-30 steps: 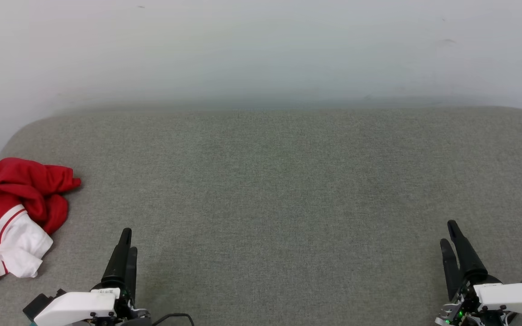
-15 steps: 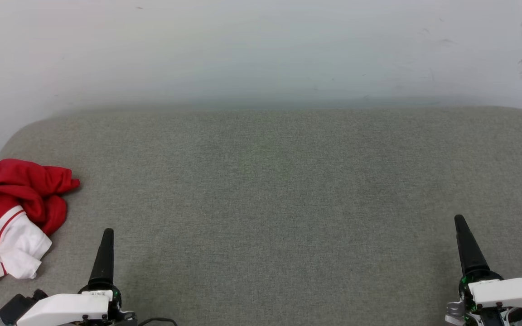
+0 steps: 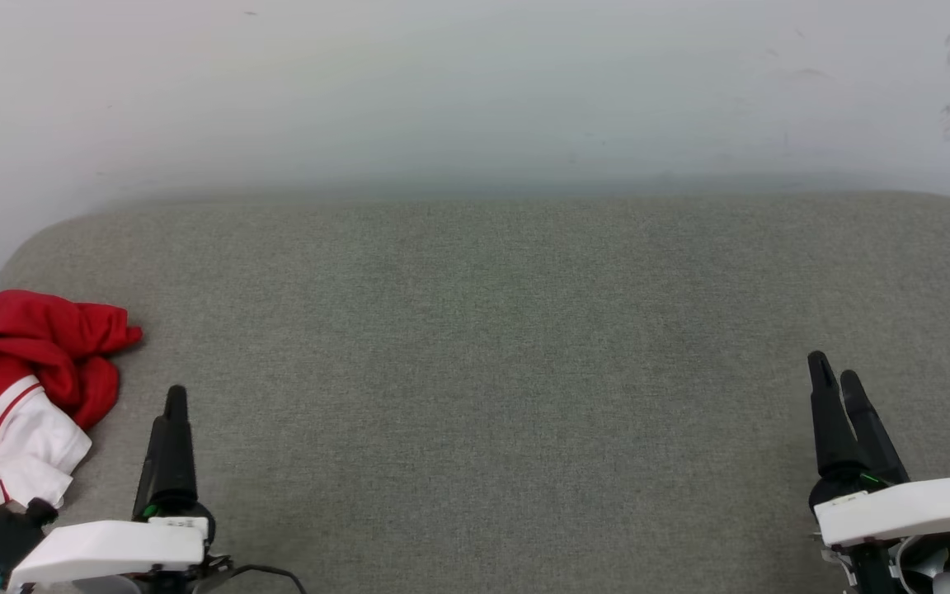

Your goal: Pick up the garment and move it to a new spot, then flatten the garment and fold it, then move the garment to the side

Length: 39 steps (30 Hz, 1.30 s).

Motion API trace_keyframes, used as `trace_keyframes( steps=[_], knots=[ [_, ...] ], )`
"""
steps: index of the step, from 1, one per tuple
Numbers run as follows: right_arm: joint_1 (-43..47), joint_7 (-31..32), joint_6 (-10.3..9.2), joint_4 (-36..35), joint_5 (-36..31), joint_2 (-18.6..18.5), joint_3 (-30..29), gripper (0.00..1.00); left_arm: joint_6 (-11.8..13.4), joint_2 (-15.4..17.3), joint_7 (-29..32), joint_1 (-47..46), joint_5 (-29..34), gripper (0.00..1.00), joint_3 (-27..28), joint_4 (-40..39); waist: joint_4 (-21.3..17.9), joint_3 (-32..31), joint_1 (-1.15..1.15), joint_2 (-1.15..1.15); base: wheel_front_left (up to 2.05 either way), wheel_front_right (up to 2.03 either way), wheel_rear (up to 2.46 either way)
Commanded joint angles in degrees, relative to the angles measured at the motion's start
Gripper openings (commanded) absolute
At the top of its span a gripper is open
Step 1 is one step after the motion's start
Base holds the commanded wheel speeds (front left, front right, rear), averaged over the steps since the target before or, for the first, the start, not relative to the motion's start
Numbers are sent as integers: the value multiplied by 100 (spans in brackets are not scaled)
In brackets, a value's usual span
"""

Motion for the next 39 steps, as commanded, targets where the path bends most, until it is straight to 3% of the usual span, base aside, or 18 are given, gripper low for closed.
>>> trace_keyframes(
  steps=[1,8,13,21,31,39],
  knots=[
    [-66,-75,-1,-187,-380,-1,61,100,-12,11,-70,13,350,100,-146,-245,-3,6,0,0,0,0,0],
    [-16,-210,0,-368,-1401,0,208,100,-11,13,-202,99,1558,100,-451,-626,-10,27,0,0,0,0,0],
    [7,-294,-1,-462,-1953,-12,293,100,163,14,-285,138,2190,100,-585,-733,-21,38,0,0,0,0,0],
    [42,-408,-1,-506,-2671,-60,368,100,394,15,-402,190,2968,100,-847,-903,-27,57,0,0,0,0,0],
    [97,-560,-1,-515,-3454,-20,400,100,487,16,-553,314,3844,100,-1208,-966,-45,59,0,0,0,0,0],
    [148,-666,-1,-454,-4048,1,363,100,637,185,-662,325,4440,100,-1506,-969,-63,70,0,0,0,0,0]
  ],
)
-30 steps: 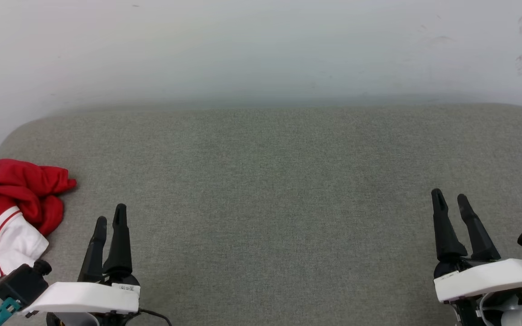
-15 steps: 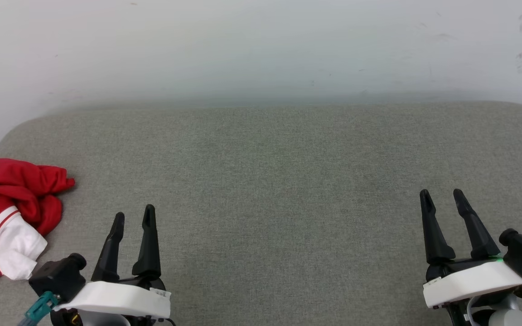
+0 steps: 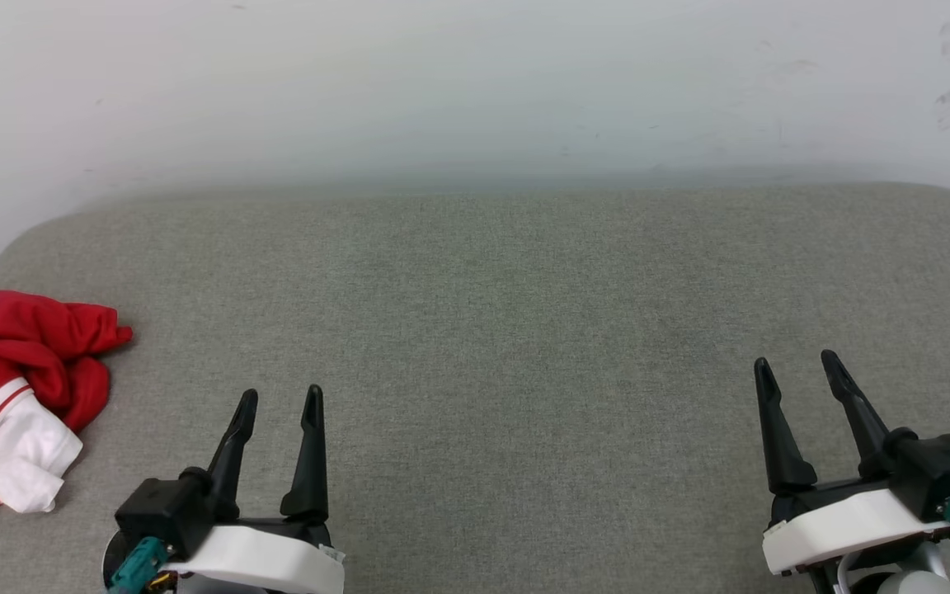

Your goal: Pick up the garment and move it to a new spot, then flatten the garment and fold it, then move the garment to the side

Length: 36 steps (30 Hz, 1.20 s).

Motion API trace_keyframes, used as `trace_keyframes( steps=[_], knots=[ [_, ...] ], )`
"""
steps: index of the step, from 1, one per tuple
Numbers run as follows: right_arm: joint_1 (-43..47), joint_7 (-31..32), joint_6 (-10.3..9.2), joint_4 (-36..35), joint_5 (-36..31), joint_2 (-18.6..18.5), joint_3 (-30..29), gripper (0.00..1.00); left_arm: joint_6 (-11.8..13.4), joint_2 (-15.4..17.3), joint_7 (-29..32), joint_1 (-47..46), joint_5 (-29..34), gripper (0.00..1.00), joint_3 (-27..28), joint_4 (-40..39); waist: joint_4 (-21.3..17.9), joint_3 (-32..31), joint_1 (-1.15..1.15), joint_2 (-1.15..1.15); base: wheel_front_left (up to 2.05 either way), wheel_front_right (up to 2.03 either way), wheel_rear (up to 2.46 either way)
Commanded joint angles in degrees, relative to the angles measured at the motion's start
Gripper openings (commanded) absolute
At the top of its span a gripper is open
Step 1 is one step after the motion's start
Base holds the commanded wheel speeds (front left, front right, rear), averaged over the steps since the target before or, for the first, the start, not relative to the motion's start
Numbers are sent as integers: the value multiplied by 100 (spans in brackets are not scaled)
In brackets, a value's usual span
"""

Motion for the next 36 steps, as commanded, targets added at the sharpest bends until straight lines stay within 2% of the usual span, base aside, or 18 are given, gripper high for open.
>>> trace_keyframes(
  steps=[1,13,20,29,36],
  knots=[
    [35,-45,-1,-31,-174,11,-6,100,68,65,-53,-9,176,100,-67,-51,0,1,0,0,0,0,0],
    [36,-202,-2,-111,-846,17,96,100,696,411,-201,12,857,100,-749,42,-21,10,0,0,0,0,0],
    [78,-276,-2,-164,-1050,18,162,100,797,417,-292,16,896,100,-875,5,-38,25,0,0,0,0,0],
    [136,-378,-2,-204,-617,20,35,100,392,92,-385,193,849,100,-295,41,-60,35,0,0,0,0,0],
    [155,-460,-3,-123,-612,21,29,100,-25,-76,-455,269,1176,100,37,124,-62,42,0,0,0,0,0]
  ],
)
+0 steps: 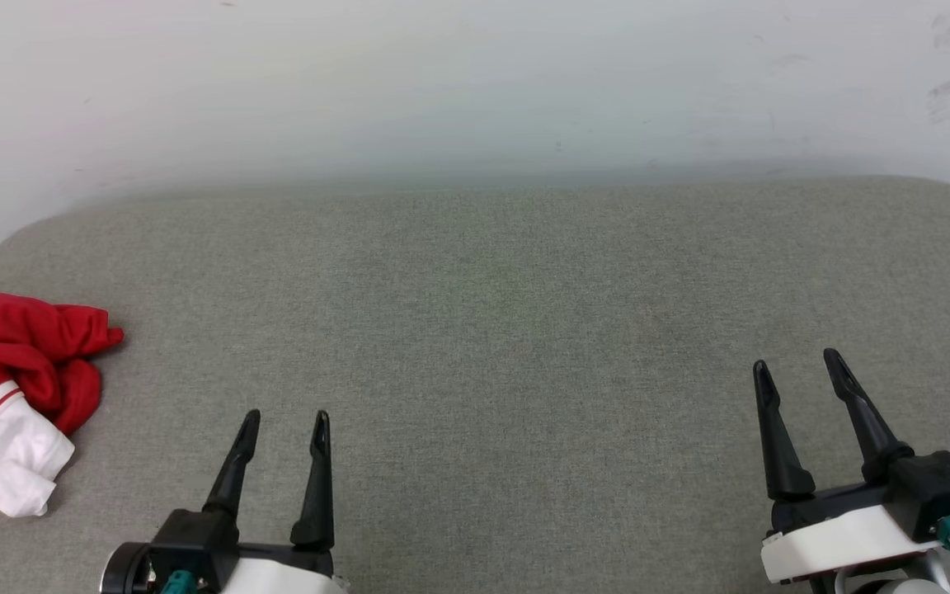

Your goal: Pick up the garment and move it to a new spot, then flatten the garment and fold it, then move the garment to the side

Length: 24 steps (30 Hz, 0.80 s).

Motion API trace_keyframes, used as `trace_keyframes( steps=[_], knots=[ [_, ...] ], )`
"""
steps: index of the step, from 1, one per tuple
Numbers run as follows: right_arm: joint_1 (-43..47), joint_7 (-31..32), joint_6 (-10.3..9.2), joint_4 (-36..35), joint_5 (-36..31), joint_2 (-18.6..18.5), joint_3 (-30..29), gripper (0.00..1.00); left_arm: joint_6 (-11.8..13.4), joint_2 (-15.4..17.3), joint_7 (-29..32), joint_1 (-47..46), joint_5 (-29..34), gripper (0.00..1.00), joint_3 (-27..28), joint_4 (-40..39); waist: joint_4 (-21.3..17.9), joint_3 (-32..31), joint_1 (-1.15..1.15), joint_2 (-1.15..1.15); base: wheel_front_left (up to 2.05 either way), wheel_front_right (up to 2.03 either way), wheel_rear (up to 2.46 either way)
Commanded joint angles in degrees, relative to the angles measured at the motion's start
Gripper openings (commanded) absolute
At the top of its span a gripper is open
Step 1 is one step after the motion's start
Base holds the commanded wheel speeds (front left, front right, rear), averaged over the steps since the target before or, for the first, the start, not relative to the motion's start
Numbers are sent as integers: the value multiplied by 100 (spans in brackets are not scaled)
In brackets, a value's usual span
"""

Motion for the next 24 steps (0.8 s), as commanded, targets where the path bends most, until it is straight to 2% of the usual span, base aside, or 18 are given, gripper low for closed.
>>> trace_keyframes(
  steps=[1,7,16,24],
  knots=[
    [55,-58,-4,15,-41,18,24,100,-65,-13,-50,52,139,100,43,14,0,0,0,0,0,0,0],
    [72,-116,-5,38,-144,18,33,100,-192,-53,-109,116,407,100,102,117,7,2,0,0,0,0,0],
    [74,-105,-4,80,24,18,77,100,-226,-62,-102,53,265,100,153,186,143,-12,0,0,0,0,0],
    [144,-104,-4,71,158,18,278,100,-276,-62,-97,112,316,100,309,223,856,-75,0,0,0,0,0]
  ],
)
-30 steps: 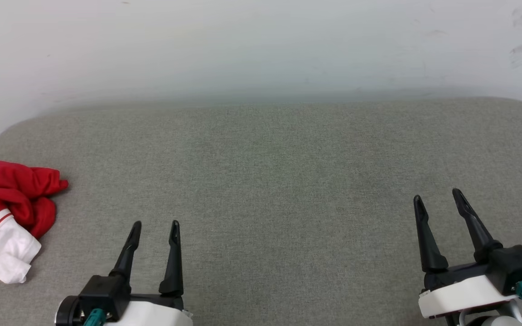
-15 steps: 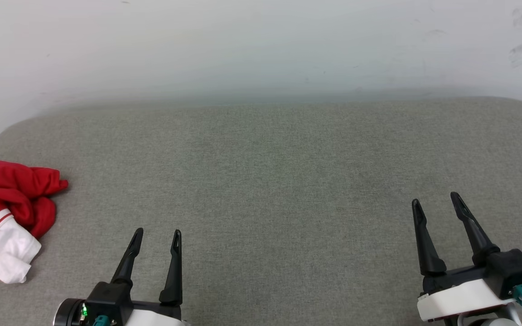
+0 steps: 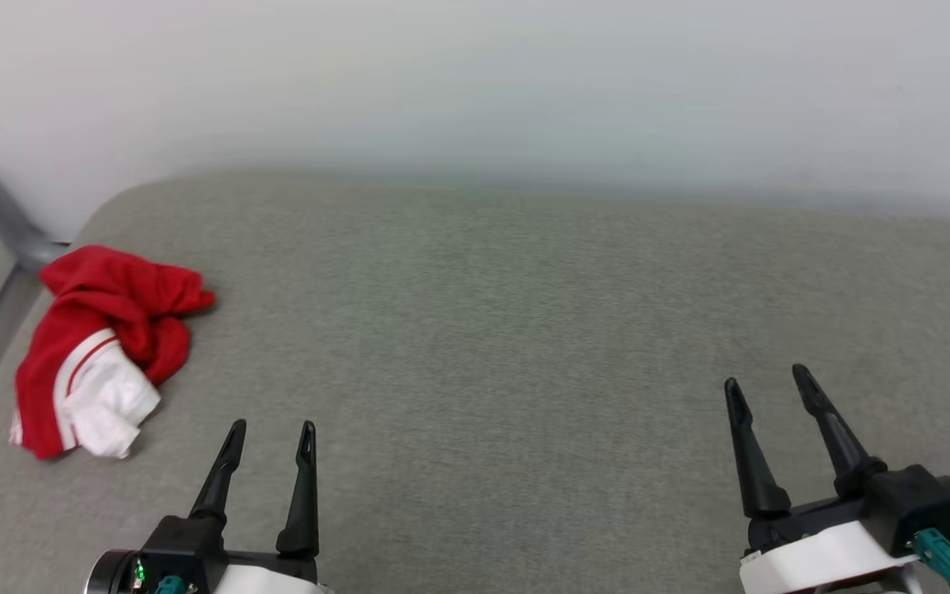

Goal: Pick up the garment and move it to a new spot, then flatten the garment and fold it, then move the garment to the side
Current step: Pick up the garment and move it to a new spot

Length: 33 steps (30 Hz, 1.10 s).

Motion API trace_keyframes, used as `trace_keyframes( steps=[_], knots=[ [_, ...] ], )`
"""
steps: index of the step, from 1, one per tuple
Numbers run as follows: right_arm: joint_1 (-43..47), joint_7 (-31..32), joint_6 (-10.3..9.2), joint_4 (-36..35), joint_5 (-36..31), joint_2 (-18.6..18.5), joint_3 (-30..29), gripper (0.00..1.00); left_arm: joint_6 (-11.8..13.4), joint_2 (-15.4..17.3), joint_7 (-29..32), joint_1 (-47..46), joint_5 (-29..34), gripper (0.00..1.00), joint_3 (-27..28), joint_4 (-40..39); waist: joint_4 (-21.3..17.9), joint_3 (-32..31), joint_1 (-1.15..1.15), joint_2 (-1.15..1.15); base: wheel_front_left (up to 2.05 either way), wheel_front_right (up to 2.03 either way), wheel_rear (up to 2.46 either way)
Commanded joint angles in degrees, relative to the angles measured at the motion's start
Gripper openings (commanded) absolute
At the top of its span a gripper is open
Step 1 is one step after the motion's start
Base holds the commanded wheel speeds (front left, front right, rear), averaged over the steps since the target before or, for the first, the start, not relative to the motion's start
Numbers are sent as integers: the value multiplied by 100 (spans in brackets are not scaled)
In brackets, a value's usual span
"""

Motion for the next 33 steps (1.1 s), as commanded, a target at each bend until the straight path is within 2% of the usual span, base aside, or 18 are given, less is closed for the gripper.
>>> trace_keyframes(
  steps=[1,21,27,33],
  knots=[
    [45,-12,-6,14,13,15,1,100,-24,-9,-16,58,22,100,-9,6,191,-25,0,0,0,0,0],
    [142,-12,-5,109,209,15,316,100,-31,-10,-16,172,141,100,102,-6,1681,-176,0,0,0,0,0],
    [155,-12,-6,115,256,14,349,100,-32,-9,-16,213,106,100,156,-24,1971,-229,0,0,0,0,0],
    [142,-12,-6,129,243,14,380,100,-72,-10,-16,220,68,100,182,-58,2064,-219,0,0,0,0,0]
  ],
)
